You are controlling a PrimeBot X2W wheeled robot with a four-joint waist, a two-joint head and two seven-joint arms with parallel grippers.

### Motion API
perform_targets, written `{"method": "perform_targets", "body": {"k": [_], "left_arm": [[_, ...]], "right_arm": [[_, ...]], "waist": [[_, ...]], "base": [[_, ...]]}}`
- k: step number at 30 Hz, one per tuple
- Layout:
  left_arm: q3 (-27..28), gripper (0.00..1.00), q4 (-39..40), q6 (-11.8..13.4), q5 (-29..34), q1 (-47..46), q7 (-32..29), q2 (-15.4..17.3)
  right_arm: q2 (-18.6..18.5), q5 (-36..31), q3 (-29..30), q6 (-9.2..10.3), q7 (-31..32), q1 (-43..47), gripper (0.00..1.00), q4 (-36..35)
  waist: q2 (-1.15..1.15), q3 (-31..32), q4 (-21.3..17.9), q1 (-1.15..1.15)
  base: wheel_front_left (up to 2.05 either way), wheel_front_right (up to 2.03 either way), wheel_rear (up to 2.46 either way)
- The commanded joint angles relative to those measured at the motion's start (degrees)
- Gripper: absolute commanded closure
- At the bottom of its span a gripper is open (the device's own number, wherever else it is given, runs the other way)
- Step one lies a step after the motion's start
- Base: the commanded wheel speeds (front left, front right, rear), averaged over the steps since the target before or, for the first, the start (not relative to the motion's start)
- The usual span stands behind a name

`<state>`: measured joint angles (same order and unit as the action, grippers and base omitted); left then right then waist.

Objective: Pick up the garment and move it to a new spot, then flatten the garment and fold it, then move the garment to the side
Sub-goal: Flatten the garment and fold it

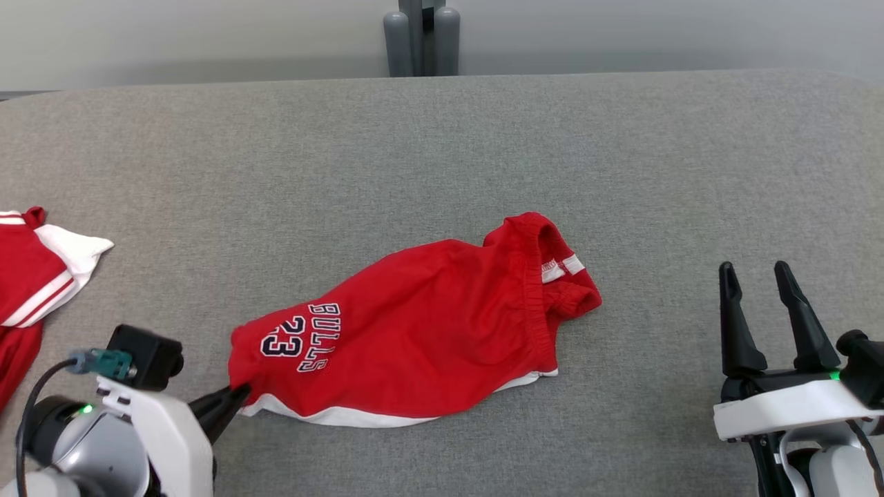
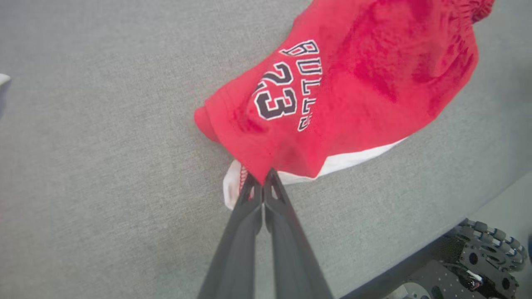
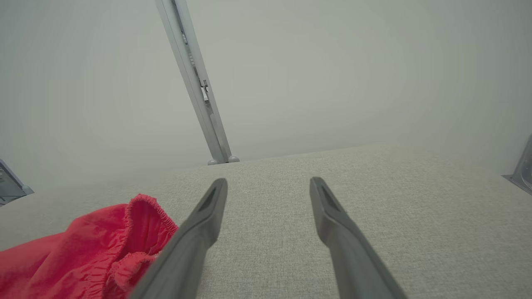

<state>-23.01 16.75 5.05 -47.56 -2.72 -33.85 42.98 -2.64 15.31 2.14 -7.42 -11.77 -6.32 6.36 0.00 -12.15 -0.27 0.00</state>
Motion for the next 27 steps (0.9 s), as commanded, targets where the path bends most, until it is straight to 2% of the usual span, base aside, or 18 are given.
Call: {"method": "perform_targets", "body": {"k": [1,6,11,16,24,25,26,27], "left_arm": [[-0.5,1.0,-1.88,-0.74,-0.09,-2.63,0.8,-1.6],[-1.76,1.0,-9.26,-1.9,1.01,-8.31,3.62,-6.7],[-2.34,1.0,-17.08,-1.58,3.17,-11.89,5.95,-8.9],[-1.33,1.0,-20.87,-1.02,2.64,-11.68,6.53,-8.53],[1.31,1.0,-21.24,0.08,0.4,-8.44,8.97,-8.3],[1.75,0.93,-21.03,0.31,-0.17,-8.08,9.45,-8.8],[1.89,0.72,-20.75,0.43,-0.63,-7.59,9.72,-8.99],[2.42,0.58,-20.37,0.61,-1.25,-7.04,10.16,-9.28]], "right_arm": [[-0.43,-0.2,-0.34,-0.14,0.34,-0.51,0.0,-0.4],[-0.44,0.08,-1.35,-0.14,0.51,-1.61,0.0,-0.8],[-0.42,0.23,-1.07,-0.14,0.19,-1.98,0.0,-0.61],[-0.4,0.17,-0.5,-0.14,0.02,-1.78,0.0,-0.57],[-0.39,0.3,0.2,-0.14,-0.15,-1.91,0.0,-0.64],[-0.4,0.22,0.2,-0.14,-0.17,-2.02,0.0,-0.65],[-0.43,0.16,0.25,-0.14,-0.19,-2.14,0.0,-0.66],[-0.42,0.1,0.25,-0.14,-0.19,-2.26,0.0,-0.61]], "waist": [[0.0,-0.3,-0.55,0.0],[0.0,-1.35,-2.49,0.0],[0.0,-2.17,-4.02,0.0],[0.0,-2.46,-4.51,0.0],[0.0,-2.65,-3.43,0.0],[0.0,-2.59,-3.18,0.0],[0.0,-2.5,-2.89,0.0],[0.0,-2.4,-2.69,0.0]], "base": [[0.0,0.0,0.0],[0.0,0.0,0.0],[0.0,0.0,0.0],[0.0,0.0,0.0],[0.0,0.0,0.0],[0.0,0.0,0.0],[0.0,0.0,0.0],[0.0,0.0,0.0]]}}
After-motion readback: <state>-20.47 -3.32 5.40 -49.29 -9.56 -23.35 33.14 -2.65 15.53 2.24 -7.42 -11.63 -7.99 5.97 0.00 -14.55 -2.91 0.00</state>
